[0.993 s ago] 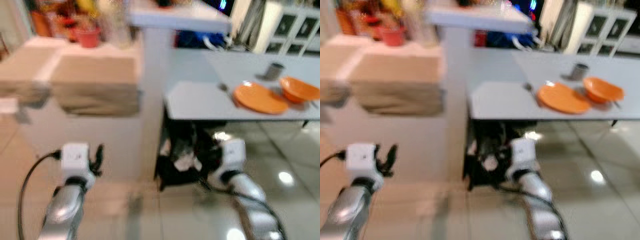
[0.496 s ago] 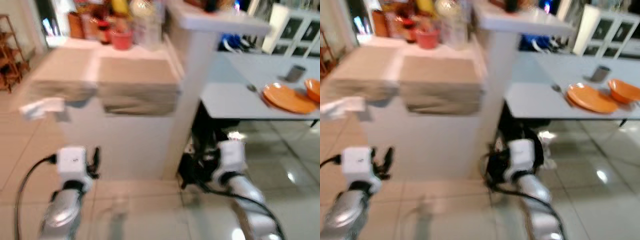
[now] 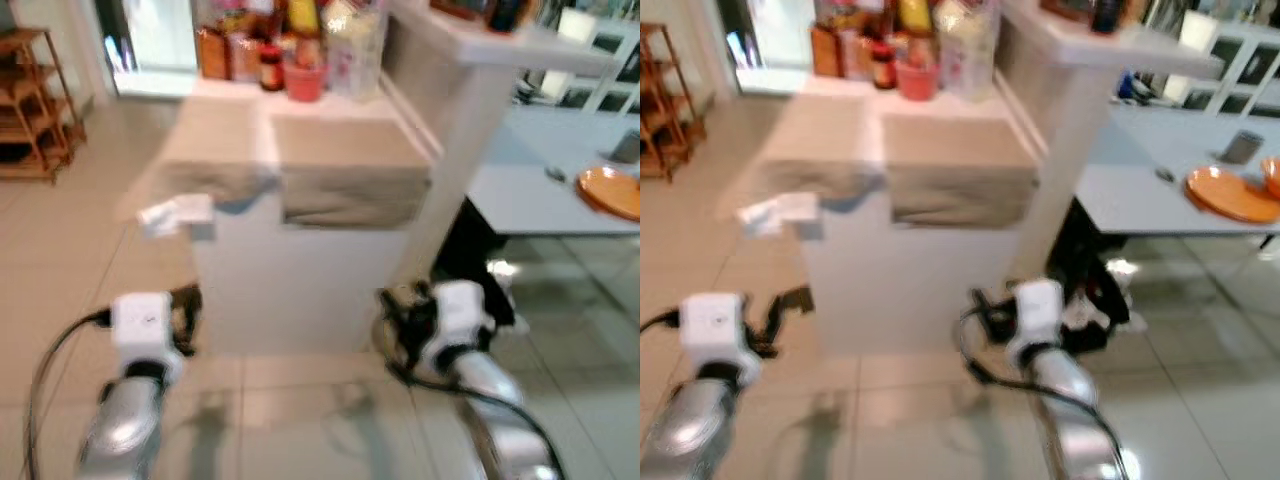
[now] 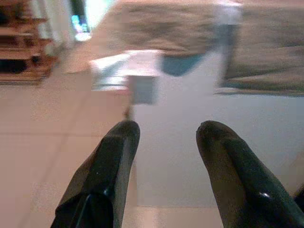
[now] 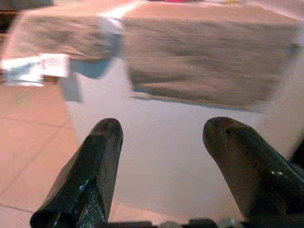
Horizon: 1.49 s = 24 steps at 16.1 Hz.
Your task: Setting the table
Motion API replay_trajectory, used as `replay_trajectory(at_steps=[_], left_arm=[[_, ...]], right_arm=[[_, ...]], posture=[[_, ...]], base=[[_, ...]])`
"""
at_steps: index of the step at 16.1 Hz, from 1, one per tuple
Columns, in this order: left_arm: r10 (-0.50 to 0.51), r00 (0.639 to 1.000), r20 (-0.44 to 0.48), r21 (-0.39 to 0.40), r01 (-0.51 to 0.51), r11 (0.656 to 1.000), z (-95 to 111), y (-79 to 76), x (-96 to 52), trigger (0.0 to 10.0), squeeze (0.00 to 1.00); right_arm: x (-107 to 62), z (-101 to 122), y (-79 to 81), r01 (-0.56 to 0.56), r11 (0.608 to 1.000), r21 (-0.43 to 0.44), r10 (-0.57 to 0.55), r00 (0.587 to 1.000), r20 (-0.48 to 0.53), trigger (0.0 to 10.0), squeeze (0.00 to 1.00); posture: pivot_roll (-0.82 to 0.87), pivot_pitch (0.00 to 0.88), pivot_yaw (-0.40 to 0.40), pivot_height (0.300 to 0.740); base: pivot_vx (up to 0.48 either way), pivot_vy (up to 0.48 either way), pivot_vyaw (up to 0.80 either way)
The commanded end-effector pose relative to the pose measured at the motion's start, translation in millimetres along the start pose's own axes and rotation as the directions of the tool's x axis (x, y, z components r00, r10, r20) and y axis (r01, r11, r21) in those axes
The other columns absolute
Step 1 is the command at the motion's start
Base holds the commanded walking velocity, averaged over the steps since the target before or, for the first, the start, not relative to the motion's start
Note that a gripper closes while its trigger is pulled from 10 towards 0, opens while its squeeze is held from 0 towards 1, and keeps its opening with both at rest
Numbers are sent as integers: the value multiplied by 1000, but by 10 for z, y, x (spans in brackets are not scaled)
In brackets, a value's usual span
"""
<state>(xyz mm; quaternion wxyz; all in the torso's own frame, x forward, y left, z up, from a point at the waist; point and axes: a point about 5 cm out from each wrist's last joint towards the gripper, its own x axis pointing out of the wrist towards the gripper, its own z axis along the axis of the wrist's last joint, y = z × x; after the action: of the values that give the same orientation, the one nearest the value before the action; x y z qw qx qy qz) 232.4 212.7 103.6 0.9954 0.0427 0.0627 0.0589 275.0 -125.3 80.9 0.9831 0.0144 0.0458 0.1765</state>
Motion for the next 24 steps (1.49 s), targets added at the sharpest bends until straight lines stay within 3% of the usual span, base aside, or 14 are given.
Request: replay_trajectory(at_steps=[1,24], left_arm=[[-18,1000,5,-8,18,1000,17,-75,11,10000,0],[-18,1000,4,4,18,1000,12,-69,4,10000,0]], right_arm=[[-33,33,-123,34,999,-21,-34,999,6,10000,0],[-35,-9,-99,20,999,-34,-21,1000,-9,10000,0]], posture=[[45,0,-70,740],[55,0,-74,740]], base=[[0,480,0],[0,480,0]])
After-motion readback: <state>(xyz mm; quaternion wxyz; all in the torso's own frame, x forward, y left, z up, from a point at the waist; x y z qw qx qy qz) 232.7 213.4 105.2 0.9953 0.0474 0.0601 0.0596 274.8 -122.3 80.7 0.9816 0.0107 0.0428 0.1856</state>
